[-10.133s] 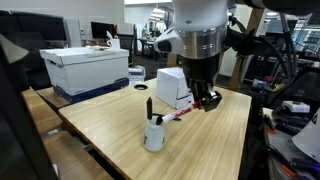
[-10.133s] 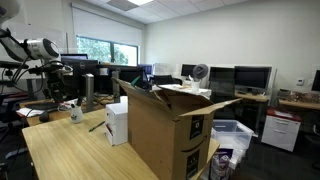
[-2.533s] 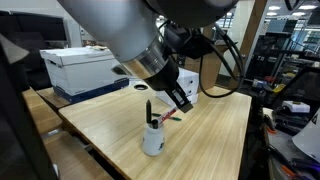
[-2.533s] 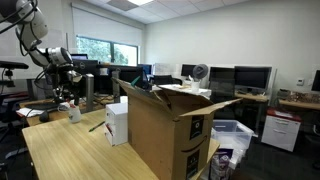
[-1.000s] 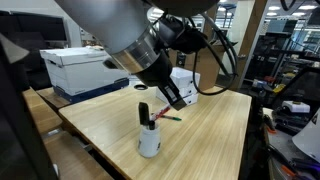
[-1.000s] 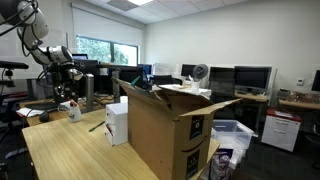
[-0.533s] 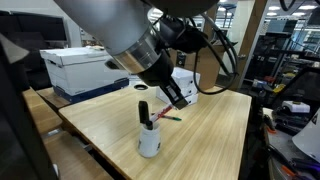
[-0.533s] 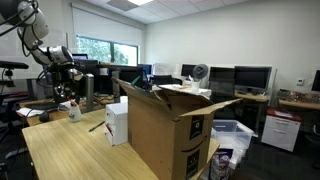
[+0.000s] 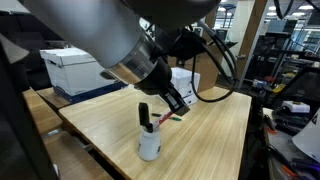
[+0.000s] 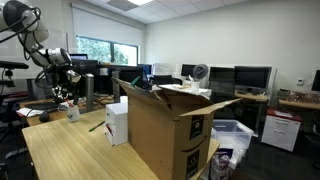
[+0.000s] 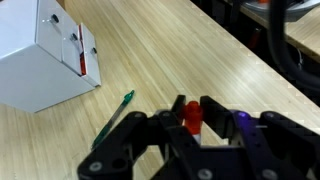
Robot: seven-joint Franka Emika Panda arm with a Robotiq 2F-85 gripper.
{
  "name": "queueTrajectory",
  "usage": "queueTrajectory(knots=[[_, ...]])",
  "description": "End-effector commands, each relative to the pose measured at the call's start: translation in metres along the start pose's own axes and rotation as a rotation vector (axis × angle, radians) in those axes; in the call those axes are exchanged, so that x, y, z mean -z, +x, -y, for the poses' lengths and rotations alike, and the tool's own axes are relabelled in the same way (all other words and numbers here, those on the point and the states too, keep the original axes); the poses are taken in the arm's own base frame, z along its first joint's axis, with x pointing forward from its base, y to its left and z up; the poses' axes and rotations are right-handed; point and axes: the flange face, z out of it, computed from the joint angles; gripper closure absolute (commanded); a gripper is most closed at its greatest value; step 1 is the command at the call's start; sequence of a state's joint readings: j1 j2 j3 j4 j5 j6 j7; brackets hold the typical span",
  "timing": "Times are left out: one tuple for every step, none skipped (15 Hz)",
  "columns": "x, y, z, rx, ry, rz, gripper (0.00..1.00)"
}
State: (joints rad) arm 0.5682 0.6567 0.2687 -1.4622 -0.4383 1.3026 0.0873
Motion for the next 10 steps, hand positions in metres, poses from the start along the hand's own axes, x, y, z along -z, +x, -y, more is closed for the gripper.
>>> queueTrajectory(knots=[[0.002, 0.009, 0.003, 0.027, -0.013, 0.041, 0.88], [0.002, 0.011, 0.004, 0.027, -0.013, 0.048, 0.88], [0.002, 0.013, 0.004, 0.026, -0.014, 0.052, 0.88], [0.003, 0.015, 0.004, 0.023, -0.015, 0.057, 0.87], [0.003, 0.016, 0.004, 0.023, -0.014, 0.061, 0.87], [0.004, 0.017, 0.004, 0.020, -0.015, 0.063, 0.87], [0.005, 0.018, 0.004, 0.017, -0.015, 0.063, 0.86], [0.007, 0.019, 0.003, 0.017, -0.013, 0.063, 0.83], [0.008, 0.019, 0.001, 0.013, -0.012, 0.061, 0.71], [0.009, 0.019, 0.000, 0.011, -0.010, 0.058, 0.55]])
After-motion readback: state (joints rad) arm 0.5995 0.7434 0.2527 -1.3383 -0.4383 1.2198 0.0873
